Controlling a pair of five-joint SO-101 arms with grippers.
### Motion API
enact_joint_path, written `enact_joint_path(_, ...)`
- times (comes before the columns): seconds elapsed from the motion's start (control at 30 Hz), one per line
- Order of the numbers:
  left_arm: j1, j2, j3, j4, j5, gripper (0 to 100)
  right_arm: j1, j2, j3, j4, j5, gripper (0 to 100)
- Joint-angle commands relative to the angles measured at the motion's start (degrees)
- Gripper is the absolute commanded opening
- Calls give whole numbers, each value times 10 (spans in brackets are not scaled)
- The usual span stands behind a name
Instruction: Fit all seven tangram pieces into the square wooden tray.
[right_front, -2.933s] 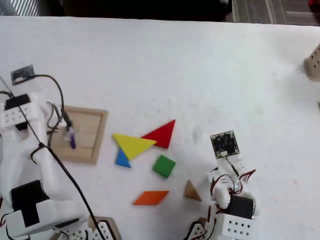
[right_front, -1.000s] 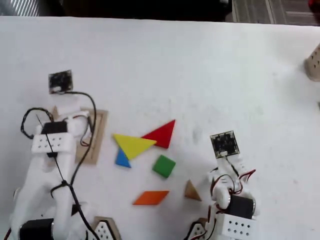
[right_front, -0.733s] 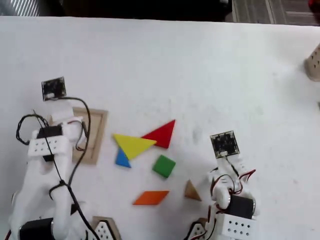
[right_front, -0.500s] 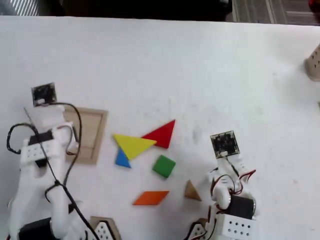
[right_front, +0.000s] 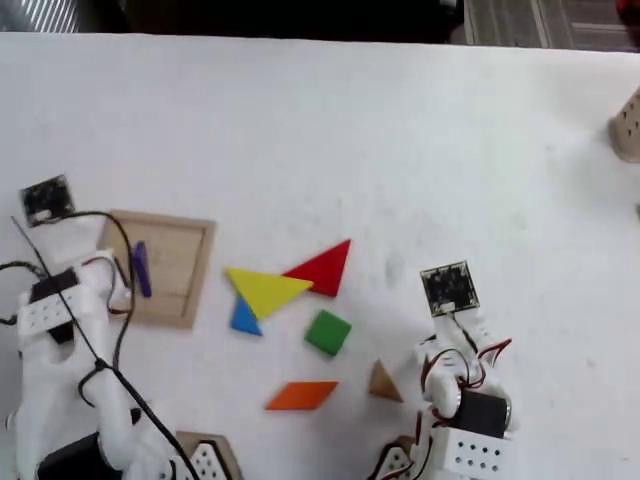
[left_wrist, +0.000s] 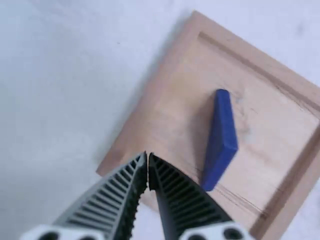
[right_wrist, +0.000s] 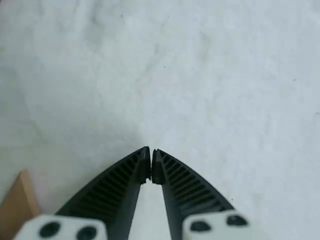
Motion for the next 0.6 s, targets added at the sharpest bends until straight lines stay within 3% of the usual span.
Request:
enact_joint_path(0.0, -46, -26, -11, -10, -2, 24, 3, -7, -4, 1, 7, 18)
enact_joint_path(0.1, -62, -26, -16, -10, 4, 24, 3, -7, -4, 1, 7, 18)
enact_joint_path(0.27, -58, -27, -22, -9, 71, 24, 2, -7, -4, 1, 7, 18)
enact_joint_path(0.57, 109, -27, -125, 114, 90, 24, -1, -7, -4, 1, 3, 21)
